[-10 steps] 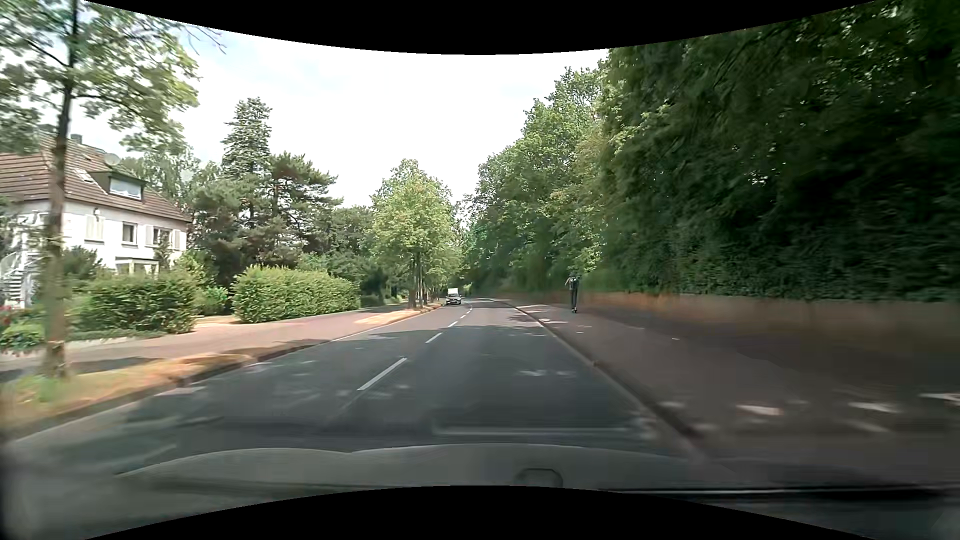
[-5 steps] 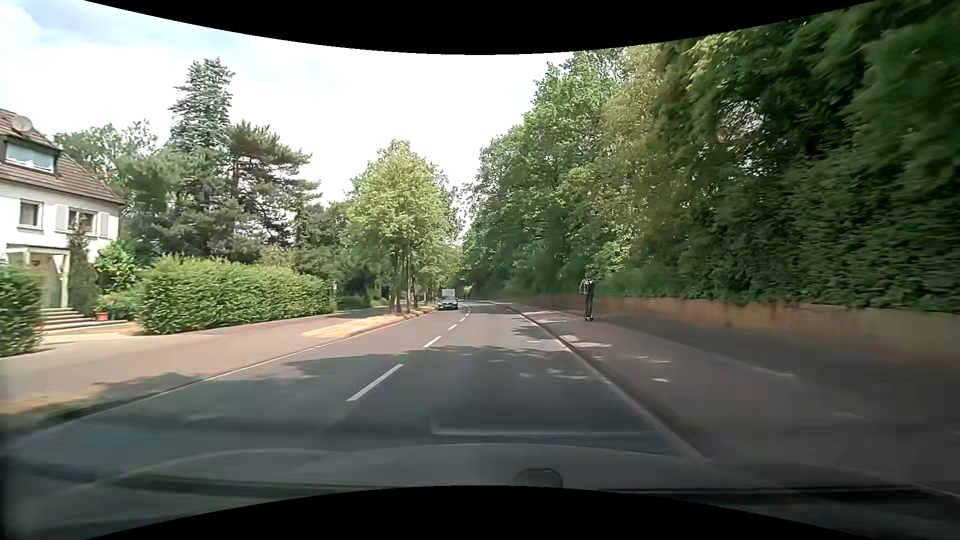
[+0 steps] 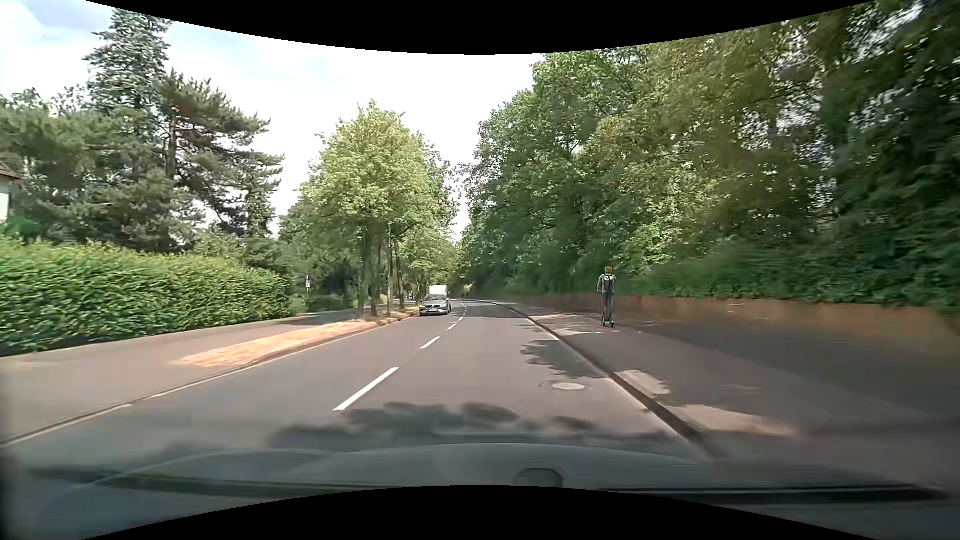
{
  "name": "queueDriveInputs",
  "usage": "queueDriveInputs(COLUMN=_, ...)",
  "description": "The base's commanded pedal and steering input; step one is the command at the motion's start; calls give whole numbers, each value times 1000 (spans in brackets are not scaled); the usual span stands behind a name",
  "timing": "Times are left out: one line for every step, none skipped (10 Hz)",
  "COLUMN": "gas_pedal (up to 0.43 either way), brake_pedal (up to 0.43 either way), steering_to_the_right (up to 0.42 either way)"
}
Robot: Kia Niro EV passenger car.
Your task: Follow the waypoints while adhering to traffic rules and regulations
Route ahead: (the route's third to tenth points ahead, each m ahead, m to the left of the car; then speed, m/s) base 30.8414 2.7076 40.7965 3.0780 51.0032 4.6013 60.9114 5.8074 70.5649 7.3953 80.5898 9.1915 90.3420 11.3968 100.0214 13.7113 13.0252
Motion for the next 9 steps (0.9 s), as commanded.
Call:
queueDriveInputs(gas_pedal=157, brake_pedal=18, steering_to_the_right=-6)
queueDriveInputs(gas_pedal=157, brake_pedal=18, steering_to_the_right=-6)
queueDriveInputs(gas_pedal=157, brake_pedal=18, steering_to_the_right=-7)
queueDriveInputs(gas_pedal=157, brake_pedal=18, steering_to_the_right=-7)
queueDriveInputs(gas_pedal=157, brake_pedal=18, steering_to_the_right=-8)
queueDriveInputs(gas_pedal=157, brake_pedal=18, steering_to_the_right=-8)
queueDriveInputs(gas_pedal=157, brake_pedal=18, steering_to_the_right=-8)
queueDriveInputs(gas_pedal=157, brake_pedal=18, steering_to_the_right=-8)
queueDriveInputs(gas_pedal=157, brake_pedal=18, steering_to_the_right=-8)
